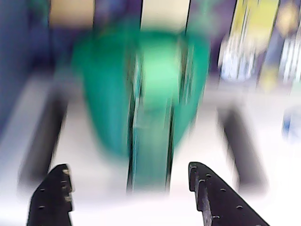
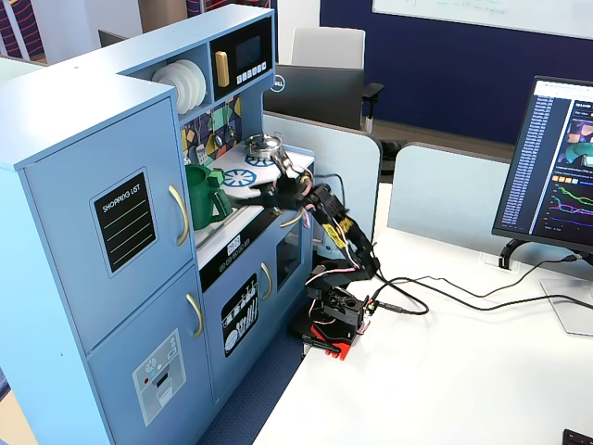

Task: Pick up the lid from the counter and put it on the green recipient

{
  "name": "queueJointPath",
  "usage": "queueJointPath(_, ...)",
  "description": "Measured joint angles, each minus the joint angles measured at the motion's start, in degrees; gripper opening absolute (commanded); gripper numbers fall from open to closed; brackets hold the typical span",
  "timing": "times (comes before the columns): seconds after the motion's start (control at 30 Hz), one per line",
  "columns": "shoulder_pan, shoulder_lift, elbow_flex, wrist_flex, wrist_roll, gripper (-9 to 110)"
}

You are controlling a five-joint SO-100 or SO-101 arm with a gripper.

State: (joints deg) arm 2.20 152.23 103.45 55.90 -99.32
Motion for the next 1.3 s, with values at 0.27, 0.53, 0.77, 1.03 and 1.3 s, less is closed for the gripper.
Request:
queueJointPath(0.27,2.2,17.6,29.9,7.5,2.6,4)
queueJointPath(0.53,-1.1,17.1,57.3,4.7,10.2,0)
queueJointPath(0.77,-2.9,26.5,67.9,14.4,7.9,0)
queueJointPath(1.03,-4.9,29.9,67.4,22.0,9.1,2)
queueJointPath(1.3,-4.0,30.2,67.4,21.9,10.5,2)
